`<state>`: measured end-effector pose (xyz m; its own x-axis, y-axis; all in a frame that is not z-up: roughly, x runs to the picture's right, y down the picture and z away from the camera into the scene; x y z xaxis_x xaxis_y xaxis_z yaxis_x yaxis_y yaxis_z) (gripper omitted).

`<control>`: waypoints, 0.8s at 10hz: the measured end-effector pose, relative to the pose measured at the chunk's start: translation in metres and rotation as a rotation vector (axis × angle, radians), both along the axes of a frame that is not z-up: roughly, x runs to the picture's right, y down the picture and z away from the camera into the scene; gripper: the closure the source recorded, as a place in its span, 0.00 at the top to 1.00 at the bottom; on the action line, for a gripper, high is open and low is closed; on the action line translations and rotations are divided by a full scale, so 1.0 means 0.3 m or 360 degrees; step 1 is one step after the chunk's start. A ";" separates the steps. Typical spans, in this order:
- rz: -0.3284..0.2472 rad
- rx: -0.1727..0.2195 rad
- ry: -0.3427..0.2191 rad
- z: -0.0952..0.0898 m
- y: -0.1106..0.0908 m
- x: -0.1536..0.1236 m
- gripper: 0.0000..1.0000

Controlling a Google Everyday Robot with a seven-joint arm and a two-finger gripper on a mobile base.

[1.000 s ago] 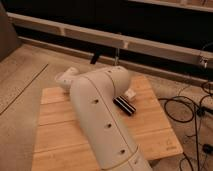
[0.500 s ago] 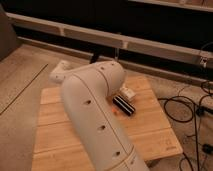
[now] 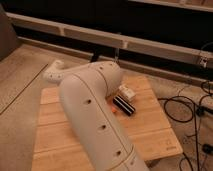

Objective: Wipe the white sponge on the table

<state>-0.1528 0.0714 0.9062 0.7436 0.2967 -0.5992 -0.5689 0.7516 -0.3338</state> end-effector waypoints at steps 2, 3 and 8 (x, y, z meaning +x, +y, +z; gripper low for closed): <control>0.0000 0.0000 0.0000 -0.001 0.000 0.000 0.31; 0.0001 0.0000 0.0000 -0.001 -0.001 0.000 0.39; 0.0001 -0.0001 -0.0001 -0.001 0.000 0.000 0.80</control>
